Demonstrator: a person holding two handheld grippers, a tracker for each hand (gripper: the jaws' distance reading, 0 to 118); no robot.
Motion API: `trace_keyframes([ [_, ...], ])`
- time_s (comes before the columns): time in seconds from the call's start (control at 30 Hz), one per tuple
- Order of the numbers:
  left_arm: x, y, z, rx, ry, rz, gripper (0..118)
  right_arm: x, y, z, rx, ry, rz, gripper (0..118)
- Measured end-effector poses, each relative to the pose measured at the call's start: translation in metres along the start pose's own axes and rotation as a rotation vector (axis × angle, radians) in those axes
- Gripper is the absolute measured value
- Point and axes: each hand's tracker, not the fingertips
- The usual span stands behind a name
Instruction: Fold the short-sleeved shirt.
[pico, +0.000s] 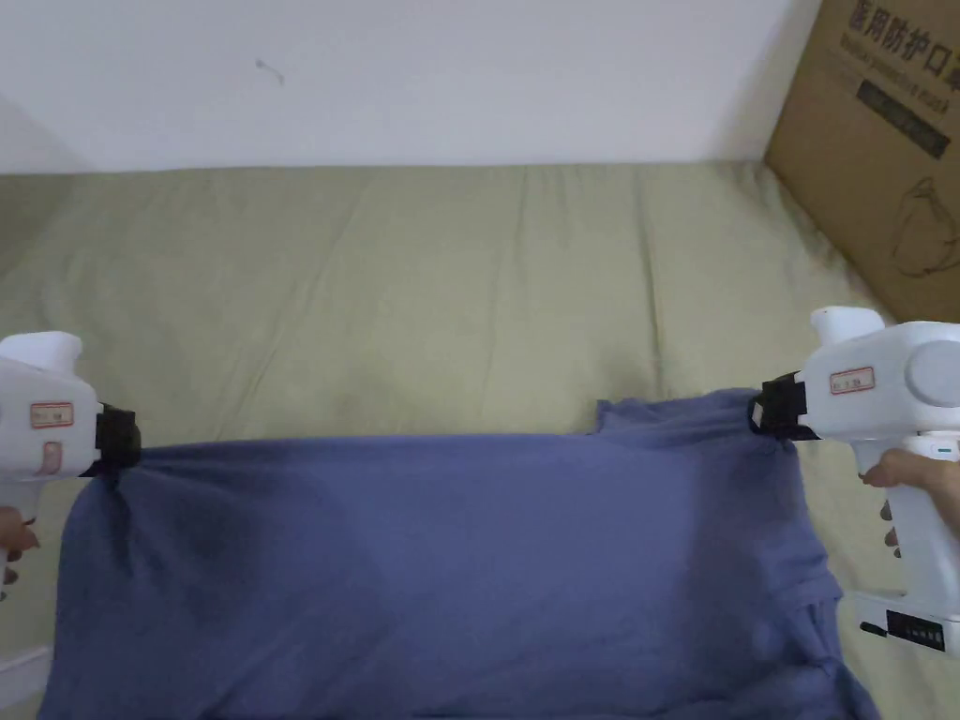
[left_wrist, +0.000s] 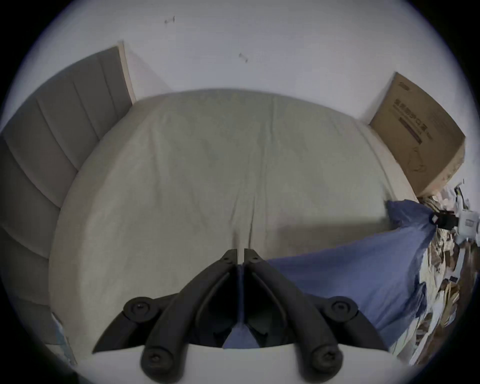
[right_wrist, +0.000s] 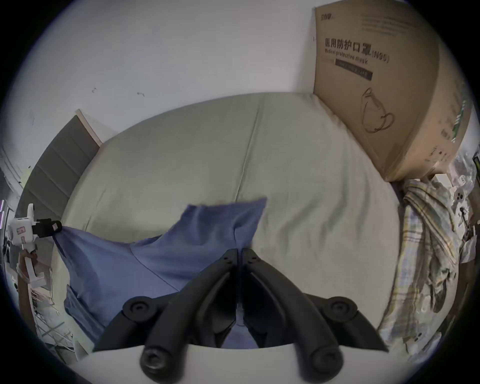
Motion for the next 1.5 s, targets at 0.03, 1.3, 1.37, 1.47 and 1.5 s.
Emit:
trace_keyframes([
  [0.03,0.002,-0.007,0.017,0.015,-0.003,-0.013,2,-0.001,-0.008,0.015,0.01,-0.001,0.005,4],
  [1.3,-0.021,-0.22,0.167,0.015,-0.121,0.104,1,-0.038,-0.24,0.168,0.326,-0.157,-0.199,3],
  [1.37,-0.02,-0.223,0.174,0.02,-0.133,0.108,0,-0.058,-0.242,0.173,0.401,-0.14,-0.182,2],
  [1.47,-0.024,-0.229,0.181,0.022,-0.172,0.143,0,-0.094,-0.246,0.177,0.507,-0.165,-0.094,1],
  [1.5,-0.027,-0.232,0.181,0.017,-0.17,0.149,0,-0.109,-0.248,0.177,0.538,-0.177,-0.055,1],
])
